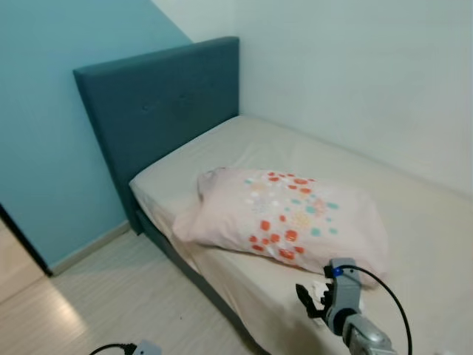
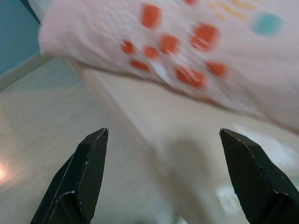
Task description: Clean up the room
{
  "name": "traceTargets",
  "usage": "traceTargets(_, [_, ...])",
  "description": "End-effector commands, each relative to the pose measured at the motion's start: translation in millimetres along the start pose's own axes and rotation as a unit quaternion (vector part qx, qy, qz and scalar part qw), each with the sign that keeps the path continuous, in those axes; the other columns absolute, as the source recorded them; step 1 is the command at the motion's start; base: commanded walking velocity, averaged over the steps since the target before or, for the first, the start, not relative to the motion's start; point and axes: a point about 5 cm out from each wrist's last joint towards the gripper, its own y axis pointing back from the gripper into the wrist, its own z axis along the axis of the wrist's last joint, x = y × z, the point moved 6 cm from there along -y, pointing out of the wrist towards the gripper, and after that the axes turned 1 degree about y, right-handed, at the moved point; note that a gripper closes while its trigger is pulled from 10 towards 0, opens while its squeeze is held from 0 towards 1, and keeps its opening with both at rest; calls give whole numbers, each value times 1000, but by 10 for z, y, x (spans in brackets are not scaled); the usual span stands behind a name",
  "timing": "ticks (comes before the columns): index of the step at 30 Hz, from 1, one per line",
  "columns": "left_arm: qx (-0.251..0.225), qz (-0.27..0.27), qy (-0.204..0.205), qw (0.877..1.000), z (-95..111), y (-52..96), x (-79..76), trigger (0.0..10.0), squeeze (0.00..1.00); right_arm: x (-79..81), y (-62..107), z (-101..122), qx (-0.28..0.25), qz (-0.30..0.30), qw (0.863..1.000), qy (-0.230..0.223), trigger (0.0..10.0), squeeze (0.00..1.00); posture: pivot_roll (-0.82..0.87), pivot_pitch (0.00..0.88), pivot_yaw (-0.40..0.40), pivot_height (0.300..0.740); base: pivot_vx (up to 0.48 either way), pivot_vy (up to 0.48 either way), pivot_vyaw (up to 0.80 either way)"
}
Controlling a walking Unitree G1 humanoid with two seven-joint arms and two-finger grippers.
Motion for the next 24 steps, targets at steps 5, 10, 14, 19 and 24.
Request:
traceTargets(5, [13,-13,-12,1000,-70,4,-42,10000,0,-40,13,-103,20,-25,999,-5,10000,0,-42,0,-30,740,0,-480,0])
traceTargets(10, [12,-19,-9,1000,-57,2,-85,10000,0,-145,32,-145,32,-53,998,-3,10000,0,-47,0,-27,740,0,-480,0])
traceTargets(14, [8,-18,5,1000,-19,-4,-185,10000,0,-259,66,-266,73,-81,994,9,10000,0,-47,0,-29,740,0,-240,0])
traceTargets(19, [9,-19,5,1000,-14,-6,-242,10000,0,-281,105,-442,120,-88,989,5,10000,0,-46,0,-29,740,0,0,0])
traceTargets(24, [11,-17,5,1000,-30,-4,-225,10000,0,-300,130,-521,139,-96,986,-4,10000,0,-43,0,-30,740,0,0,0])
